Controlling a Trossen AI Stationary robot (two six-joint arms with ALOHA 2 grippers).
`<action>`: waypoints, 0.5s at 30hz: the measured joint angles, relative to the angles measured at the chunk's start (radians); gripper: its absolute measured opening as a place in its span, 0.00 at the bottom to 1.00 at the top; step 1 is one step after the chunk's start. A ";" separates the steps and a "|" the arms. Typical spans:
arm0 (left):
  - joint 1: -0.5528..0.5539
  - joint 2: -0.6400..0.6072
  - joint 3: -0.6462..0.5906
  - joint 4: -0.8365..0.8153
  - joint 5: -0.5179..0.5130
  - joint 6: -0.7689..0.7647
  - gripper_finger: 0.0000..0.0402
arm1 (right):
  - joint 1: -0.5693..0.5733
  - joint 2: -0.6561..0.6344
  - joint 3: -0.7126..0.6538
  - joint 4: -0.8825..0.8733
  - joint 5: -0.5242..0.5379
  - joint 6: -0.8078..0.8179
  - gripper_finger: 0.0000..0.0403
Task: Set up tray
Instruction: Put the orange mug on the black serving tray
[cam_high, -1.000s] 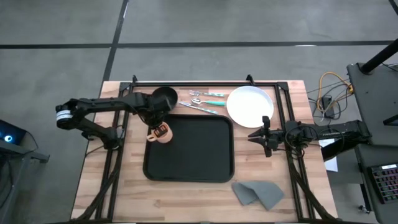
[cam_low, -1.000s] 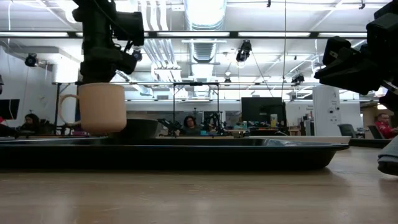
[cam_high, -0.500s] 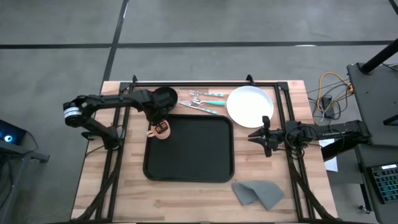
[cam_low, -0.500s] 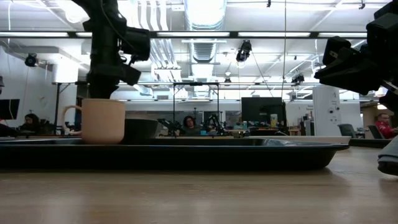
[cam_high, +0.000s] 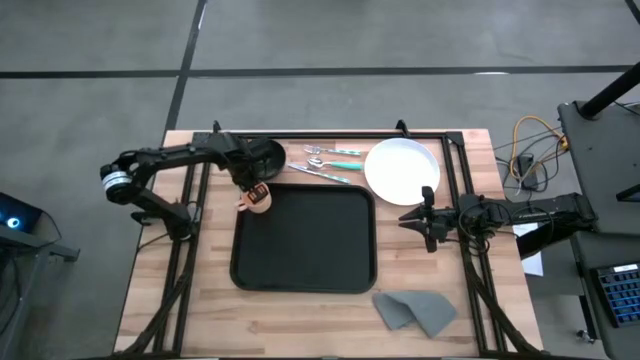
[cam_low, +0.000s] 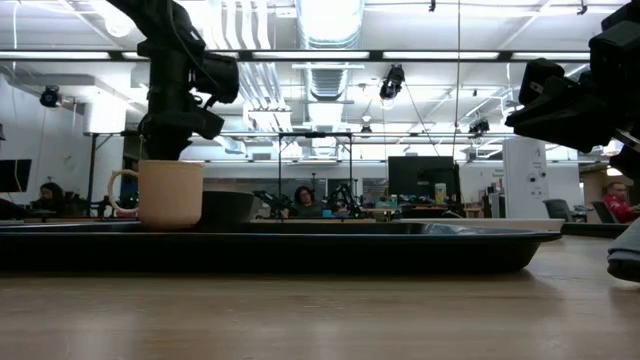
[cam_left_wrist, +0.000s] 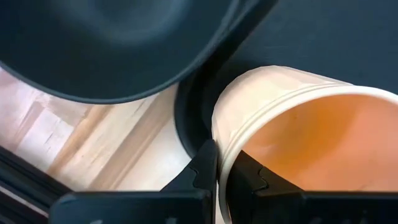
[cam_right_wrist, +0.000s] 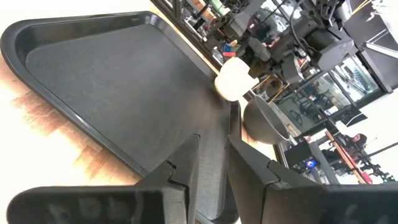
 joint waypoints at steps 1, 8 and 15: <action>0.007 0.000 0.000 0.001 -0.001 0.003 0.00 | 0.000 0.000 0.000 0.000 0.000 0.000 0.17; 0.022 0.000 0.000 0.005 -0.001 0.012 0.00 | 0.000 0.000 0.000 0.000 0.000 0.000 0.17; 0.022 0.000 -0.001 0.005 0.023 0.012 0.00 | 0.000 0.000 0.000 0.000 0.000 0.000 0.17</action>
